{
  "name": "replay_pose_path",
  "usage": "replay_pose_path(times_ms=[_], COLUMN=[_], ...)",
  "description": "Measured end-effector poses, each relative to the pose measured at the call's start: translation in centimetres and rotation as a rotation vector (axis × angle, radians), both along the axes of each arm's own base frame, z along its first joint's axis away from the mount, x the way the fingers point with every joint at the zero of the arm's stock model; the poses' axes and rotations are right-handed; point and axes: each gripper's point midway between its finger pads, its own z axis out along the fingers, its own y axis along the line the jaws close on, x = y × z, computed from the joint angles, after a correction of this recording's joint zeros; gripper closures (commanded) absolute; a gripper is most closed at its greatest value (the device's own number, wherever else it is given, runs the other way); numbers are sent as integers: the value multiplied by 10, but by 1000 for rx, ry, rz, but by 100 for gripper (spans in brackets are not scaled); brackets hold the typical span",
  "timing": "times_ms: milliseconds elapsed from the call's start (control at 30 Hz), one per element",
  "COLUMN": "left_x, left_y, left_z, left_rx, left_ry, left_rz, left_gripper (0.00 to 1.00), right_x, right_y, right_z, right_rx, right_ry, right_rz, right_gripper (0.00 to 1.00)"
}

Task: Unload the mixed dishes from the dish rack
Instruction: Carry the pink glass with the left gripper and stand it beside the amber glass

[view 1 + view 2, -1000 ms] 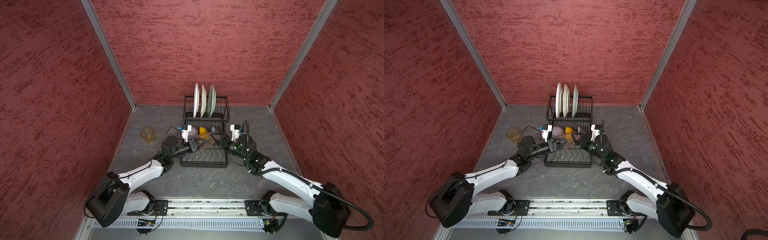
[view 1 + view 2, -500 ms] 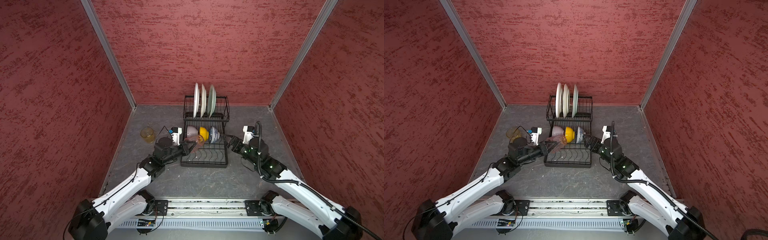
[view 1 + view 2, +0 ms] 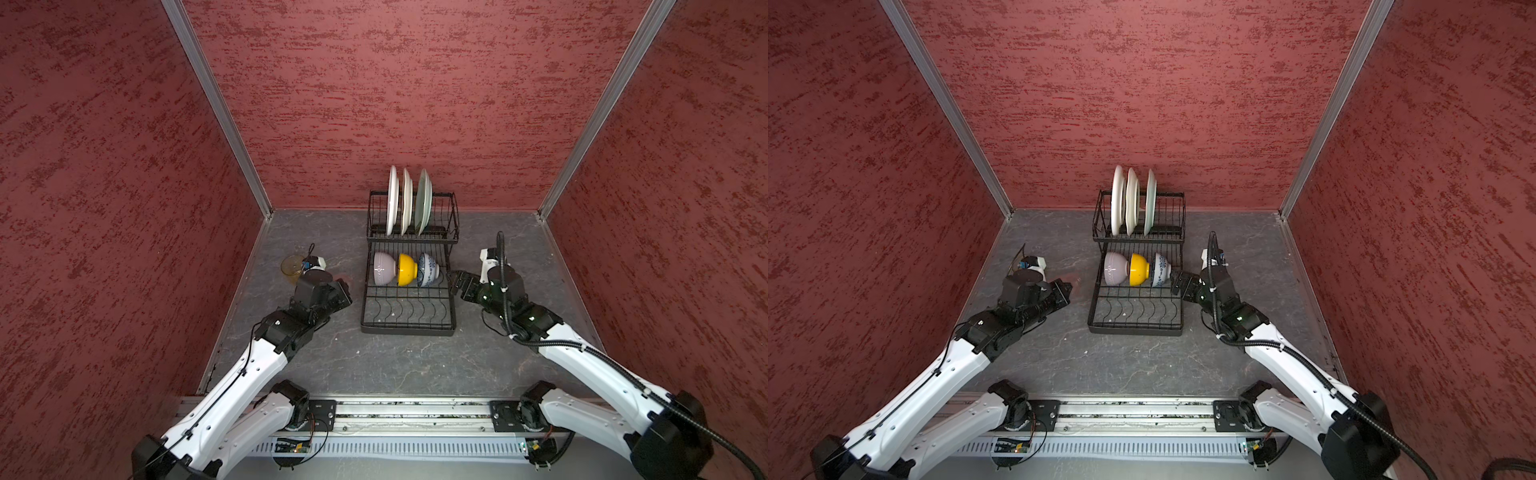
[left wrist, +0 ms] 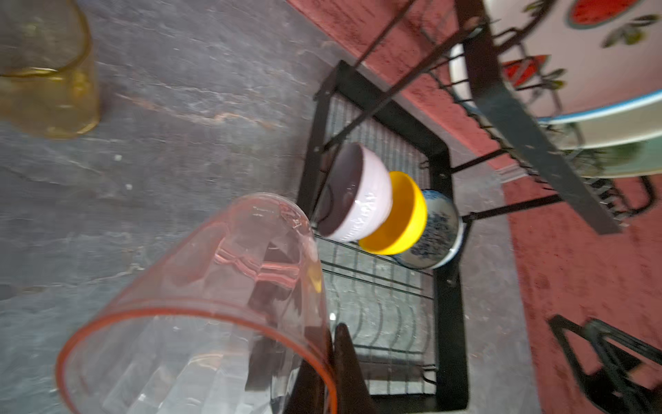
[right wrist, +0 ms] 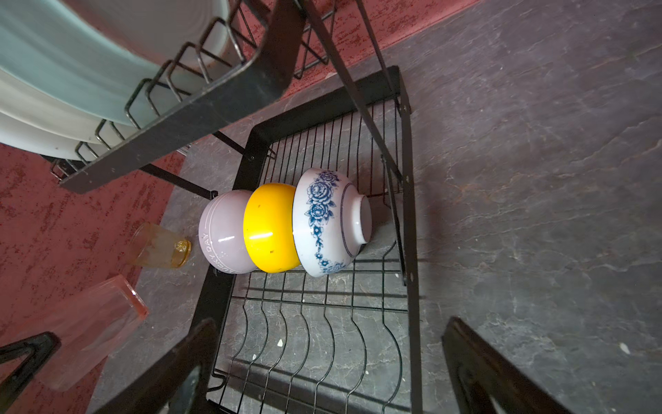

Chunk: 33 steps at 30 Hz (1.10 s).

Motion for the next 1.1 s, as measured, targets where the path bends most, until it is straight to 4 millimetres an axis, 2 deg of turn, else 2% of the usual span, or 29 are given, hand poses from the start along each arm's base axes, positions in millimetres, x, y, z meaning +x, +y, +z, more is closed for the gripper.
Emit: replay_pose_path(times_ms=[167,267,467,800,967,1100], left_x=[12,23,51,82,104,122], left_y=[30,40,39,35,33,35], left_z=[-15,-20,-26,-58,-61,-65], left_rx=[91,125,206,295,328,353], left_ry=[57,84,133,244,269,295], left_rz=[88,112,93,58,38,35], left_gripper=[100,100,100,100,100,100], right_x=[1,0,-3,-8,-10,-12], right_y=[1,1,-1,-4,-5,-6], right_z=[2,2,8,10,12,6], right_rx=[-14,-19,-16,-25,-19,-26], right_ry=[-10,-11,-25,-24,-30,-18], right_rz=[18,22,26,28,30,31], right_gripper=[1,1,1,1,1,1])
